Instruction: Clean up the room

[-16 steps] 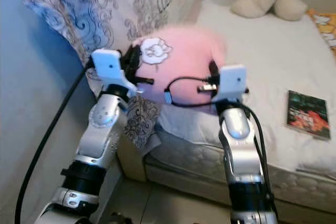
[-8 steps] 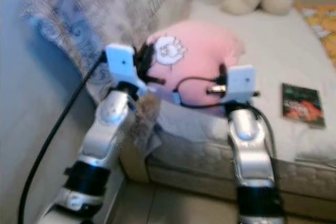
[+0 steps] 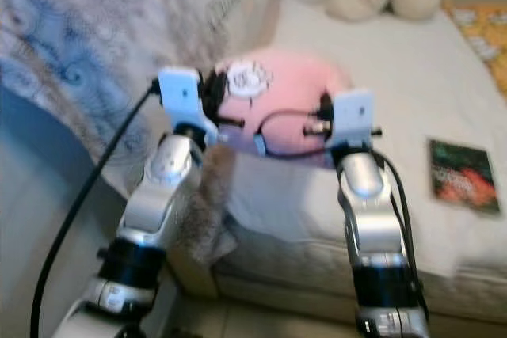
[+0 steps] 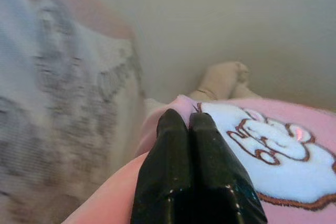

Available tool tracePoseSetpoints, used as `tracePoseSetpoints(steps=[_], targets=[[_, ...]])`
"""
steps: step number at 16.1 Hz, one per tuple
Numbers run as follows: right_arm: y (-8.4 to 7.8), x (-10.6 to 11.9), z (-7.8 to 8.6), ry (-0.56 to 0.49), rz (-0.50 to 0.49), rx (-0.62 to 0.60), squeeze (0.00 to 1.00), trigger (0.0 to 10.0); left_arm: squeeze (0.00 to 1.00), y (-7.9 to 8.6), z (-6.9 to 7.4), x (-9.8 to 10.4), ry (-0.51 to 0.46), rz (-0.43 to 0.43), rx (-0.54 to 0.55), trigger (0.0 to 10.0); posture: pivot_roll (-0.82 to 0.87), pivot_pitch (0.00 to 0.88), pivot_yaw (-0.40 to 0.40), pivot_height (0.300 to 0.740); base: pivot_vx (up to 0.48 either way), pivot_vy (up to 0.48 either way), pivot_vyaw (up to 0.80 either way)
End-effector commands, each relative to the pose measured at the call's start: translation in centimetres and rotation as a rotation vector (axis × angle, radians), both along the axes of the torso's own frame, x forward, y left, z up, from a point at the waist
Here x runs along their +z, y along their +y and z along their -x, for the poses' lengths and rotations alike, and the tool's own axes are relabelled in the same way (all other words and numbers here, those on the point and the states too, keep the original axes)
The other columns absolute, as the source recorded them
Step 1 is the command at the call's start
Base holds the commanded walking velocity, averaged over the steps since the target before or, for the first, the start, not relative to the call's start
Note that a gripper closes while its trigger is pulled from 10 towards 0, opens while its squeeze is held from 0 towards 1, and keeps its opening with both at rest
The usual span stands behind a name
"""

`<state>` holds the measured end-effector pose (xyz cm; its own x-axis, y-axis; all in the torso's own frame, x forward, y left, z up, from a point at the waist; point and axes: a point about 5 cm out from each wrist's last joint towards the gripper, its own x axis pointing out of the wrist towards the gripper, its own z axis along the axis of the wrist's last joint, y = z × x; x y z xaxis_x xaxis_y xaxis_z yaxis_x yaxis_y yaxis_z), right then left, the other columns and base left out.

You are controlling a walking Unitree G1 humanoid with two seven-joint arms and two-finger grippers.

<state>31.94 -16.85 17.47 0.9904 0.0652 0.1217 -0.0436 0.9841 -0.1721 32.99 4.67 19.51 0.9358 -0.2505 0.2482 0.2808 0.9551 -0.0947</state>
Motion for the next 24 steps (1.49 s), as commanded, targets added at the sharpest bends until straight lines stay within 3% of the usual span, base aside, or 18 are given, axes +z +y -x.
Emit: tracePoseSetpoints(steps=[1, 5, 7, 8, 9, 10, 11, 12, 13, 15, 18, 22, 24], targets=[[0.8, 0.6, -0.6, -0.025, 0.016, 0.041, 0.0, 0.0, 0.0, -0.7, -0.4, 0.6, -0.008, 0.016, -0.005, 10.0, -0.15, 0.0, 0.04, 0.735, 0.48, 0.0, 0.0], [-0.4, 0.2, -3.5, 0.048, 0.057, 0.057, 0.0, 0.0, 0.0, -3.5, -1.5, 0.5, 0.047, 0.037, -0.081, 10.0, -0.16, 0.0, 0.041, 0.735, 0.48, 0.0, 0.59], [-0.8, -1.0, -5.1, 0.141, 0.136, 0.087, 0.0, 0.0, 0.0, -3.9, -2.8, 0.5, 0.103, 0.047, -0.05, 10.0, -0.15, 0.0, 0.05, 0.735, 0.48, 0.0, 0.69], [-0.8, -1.9, -6.0, 0.193, 0.216, 0.109, 0.0, 0.0, 0.0, -3.4, -3.9, -0.1, 0.159, 0.061, 0.02, 10.0, -0.15, 0.0, 0.055, 0.735, 0.0, 0.0, 0.0], [-0.6, -2.2, -6.2, 0.208, 0.266, 0.127, 0.0, 2.4, 0.0, -2.9, -4.3, -0.4, 0.173, 0.059, 0.062, 10.0, -0.14, 0.0, 0.062, 0.735, 0.0, 0.0, 0.0], [-0.1, -3.1, -6.4, 0.251, 0.367, 0.182, 0.0, 5.7, 0.0, -2.5, -4.7, -1.0, 0.209, 0.052, 0.11, 10.0, -0.14, 0.016, 0.064, 0.735, 0.0, 0.0, 0.0], [0.1, -3.7, -6.4, 0.275, 0.454, 0.215, 0.0, 5.5, 0.0, -2.1, -4.9, -1.7, 0.238, 0.062, 0.137, 10.0, -0.13, 0.034, 0.057, 0.735, 0.0, 0.0, 0.0], [-0.2, -4.0, -6.6, 0.297, 0.52, 0.225, 0.0, 1.7, 0.0, -2.0, -5.1, -2.5, 0.271, 0.055, 0.161, 10.0, -0.13, 0.051, 0.055, 0.735, 0.0, 0.0, 0.0], [-0.6, -4.0, -6.7, 0.299, 0.61, 0.218, 0.0, 9.9, 0.0, -2.4, -4.9, -3.3, 0.311, 0.051, 0.166, 10.0, -0.14, 0.083, 0.046, 0.735, 0.0, 0.0, 0.0], [-1.3, -4.4, -6.6, 0.324, 0.675, 0.217, 0.0, 10.0, 0.0, -3.1, -4.3, -4.4, 0.36, 0.074, 0.162, 10.0, -0.15, 0.108, 0.037, 0.735, 0.0, 0.0, 0.0], [-3.9, -7.3, -5.0, 0.455, 0.724, 0.185, 0.0, 10.0, 0.0, -6.5, -0.6, -10.0, 0.616, 0.158, 0.094, 10.0, -0.17, 0.16, 0.018, 0.735, 0.0, 0.0, 0.0], [-5.6, -7.6, -4.6, 0.53, 0.595, 0.131, 0.0, 10.0, 0.0, -10.5, 1.5, -10.1, 0.659, 0.208, -0.087, 10.0, -0.17, 0.163, 0.015, 0.735, 0.0, 0.0, 0.0], [-6.3, -7.4, -4.7, 0.55, 0.424, 0.061, 0.0, 10.0, 0.0, -11.5, 2.2, -10.1, 0.652, 0.176, -0.15, 10.0, -0.18, 0.155, 0.021, 0.735, 0.0, 0.0, 0.0]])
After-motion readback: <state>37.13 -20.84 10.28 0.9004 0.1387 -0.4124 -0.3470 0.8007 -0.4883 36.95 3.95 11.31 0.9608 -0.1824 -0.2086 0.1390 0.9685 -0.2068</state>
